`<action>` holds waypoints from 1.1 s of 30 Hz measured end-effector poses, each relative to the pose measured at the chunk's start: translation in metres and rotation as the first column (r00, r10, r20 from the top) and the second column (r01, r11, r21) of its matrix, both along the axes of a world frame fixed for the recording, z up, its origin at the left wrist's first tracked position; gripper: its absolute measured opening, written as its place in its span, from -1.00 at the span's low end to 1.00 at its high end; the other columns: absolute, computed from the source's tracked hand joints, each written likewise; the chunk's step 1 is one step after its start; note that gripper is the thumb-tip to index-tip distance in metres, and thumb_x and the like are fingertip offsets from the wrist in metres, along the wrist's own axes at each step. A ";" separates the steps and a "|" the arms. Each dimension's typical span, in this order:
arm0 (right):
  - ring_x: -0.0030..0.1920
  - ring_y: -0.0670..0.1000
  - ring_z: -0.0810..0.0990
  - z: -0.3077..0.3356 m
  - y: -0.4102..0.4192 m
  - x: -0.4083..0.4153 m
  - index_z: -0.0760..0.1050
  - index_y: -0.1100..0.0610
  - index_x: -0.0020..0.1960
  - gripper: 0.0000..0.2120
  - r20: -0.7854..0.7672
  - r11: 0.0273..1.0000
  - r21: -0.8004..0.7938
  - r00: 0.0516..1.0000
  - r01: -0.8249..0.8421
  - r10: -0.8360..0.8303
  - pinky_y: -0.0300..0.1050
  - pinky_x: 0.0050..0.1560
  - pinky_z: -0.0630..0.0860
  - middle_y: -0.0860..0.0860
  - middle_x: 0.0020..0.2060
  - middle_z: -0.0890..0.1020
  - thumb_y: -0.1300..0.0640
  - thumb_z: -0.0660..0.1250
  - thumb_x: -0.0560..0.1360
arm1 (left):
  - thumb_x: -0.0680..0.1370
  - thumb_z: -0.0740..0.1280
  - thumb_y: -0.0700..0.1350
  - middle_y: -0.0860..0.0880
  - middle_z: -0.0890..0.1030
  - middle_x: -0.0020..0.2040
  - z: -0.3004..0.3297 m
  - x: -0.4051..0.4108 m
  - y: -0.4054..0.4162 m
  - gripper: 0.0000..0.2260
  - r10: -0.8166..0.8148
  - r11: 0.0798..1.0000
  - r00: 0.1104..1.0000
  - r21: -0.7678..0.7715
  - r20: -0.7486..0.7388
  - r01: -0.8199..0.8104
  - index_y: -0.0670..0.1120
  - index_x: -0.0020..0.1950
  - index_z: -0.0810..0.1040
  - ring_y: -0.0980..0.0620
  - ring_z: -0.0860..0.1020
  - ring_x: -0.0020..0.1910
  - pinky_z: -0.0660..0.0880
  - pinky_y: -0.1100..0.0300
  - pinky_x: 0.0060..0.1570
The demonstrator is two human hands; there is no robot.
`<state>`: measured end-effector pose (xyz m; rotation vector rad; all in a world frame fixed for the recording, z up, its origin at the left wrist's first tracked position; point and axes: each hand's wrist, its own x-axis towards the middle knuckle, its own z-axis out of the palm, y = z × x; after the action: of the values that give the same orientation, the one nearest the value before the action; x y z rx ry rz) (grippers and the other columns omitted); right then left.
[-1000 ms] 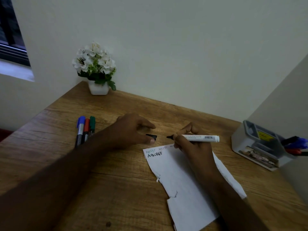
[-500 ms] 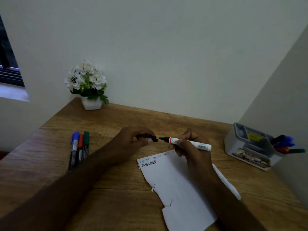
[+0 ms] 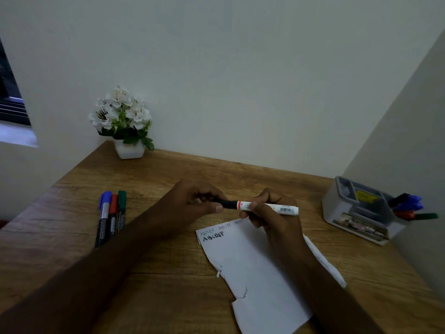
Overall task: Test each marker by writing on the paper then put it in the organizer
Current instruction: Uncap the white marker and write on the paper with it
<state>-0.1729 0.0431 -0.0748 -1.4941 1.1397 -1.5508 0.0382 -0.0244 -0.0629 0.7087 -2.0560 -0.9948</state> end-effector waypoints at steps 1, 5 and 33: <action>-0.35 0.00 0.56 0.000 0.001 0.000 0.48 0.46 -0.18 -0.62 -0.005 1.000 -0.001 1.000 0.000 0.000 -0.17 -0.26 0.44 0.41 -0.31 0.58 0.09 0.40 0.40 | 0.48 0.43 -0.21 0.02 0.69 -0.09 0.000 0.000 0.001 -0.83 -0.006 1.000 1.000 -0.004 0.004 0.006 -0.04 0.05 0.69 0.05 0.62 -0.07 0.55 0.08 -0.03; -0.33 0.07 0.50 0.002 0.002 0.000 0.53 0.32 -0.22 -0.71 0.016 0.999 0.044 0.999 -0.031 0.031 -0.13 -0.29 0.40 0.30 -0.30 0.62 0.06 0.41 0.41 | 0.49 0.43 -0.22 0.03 0.70 -0.11 0.000 -0.002 0.000 -0.84 -0.007 1.000 1.000 -0.004 -0.008 0.007 -0.06 0.04 0.69 0.05 0.62 -0.09 0.56 0.10 -0.05; 0.02 -0.04 0.68 0.012 -0.001 -0.019 0.57 0.16 0.16 -0.83 -0.018 0.991 0.005 0.991 0.134 -0.134 -0.20 -0.05 0.54 0.05 0.00 0.71 0.26 0.25 0.63 | 0.47 0.46 -0.15 0.08 0.71 -0.16 -0.005 -0.039 0.019 -0.89 0.139 0.990 0.989 0.036 -0.047 -0.138 -0.06 -0.01 0.70 0.17 0.65 -0.16 0.53 0.35 -0.16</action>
<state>-0.1922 0.0422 -0.0625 -1.4554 1.2765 -1.6248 -0.0003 -0.0055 -0.0683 0.8239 -1.9238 -0.9591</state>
